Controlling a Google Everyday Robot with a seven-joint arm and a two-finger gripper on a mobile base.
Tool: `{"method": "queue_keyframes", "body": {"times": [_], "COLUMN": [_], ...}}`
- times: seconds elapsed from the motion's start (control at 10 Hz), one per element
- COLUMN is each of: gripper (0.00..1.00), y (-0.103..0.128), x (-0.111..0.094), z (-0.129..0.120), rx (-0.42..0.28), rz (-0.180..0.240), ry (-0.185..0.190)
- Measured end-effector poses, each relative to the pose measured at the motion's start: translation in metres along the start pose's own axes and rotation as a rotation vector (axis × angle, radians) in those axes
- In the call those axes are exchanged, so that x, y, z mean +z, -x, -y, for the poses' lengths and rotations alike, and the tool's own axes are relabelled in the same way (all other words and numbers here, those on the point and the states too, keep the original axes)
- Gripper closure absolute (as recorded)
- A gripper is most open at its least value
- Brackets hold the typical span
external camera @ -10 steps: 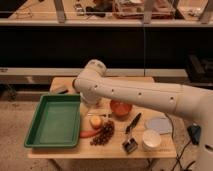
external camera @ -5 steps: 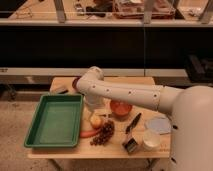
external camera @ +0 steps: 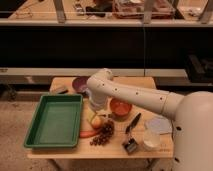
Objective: Place apple in purple bowl
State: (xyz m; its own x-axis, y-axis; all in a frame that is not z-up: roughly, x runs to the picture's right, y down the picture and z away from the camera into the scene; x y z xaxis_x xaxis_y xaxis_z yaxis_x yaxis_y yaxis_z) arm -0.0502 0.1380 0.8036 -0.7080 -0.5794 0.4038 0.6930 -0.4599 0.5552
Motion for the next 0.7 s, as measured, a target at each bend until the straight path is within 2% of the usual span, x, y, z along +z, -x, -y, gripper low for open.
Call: {"method": "queue_keyframes", "body": {"times": [0.3, 0.5, 0.7], "gripper": [0.26, 0.26, 0.26], "y": [-0.002, -0.005, -0.007], "x": [0.014, 0.030, 0.037], "z": [0.011, 0.010, 0.009], "rx": [-0.013, -0.002, 0.005], "rz": [-0.014, -0.019, -0.022], "ry": [0.021, 0.011, 0.010]}}
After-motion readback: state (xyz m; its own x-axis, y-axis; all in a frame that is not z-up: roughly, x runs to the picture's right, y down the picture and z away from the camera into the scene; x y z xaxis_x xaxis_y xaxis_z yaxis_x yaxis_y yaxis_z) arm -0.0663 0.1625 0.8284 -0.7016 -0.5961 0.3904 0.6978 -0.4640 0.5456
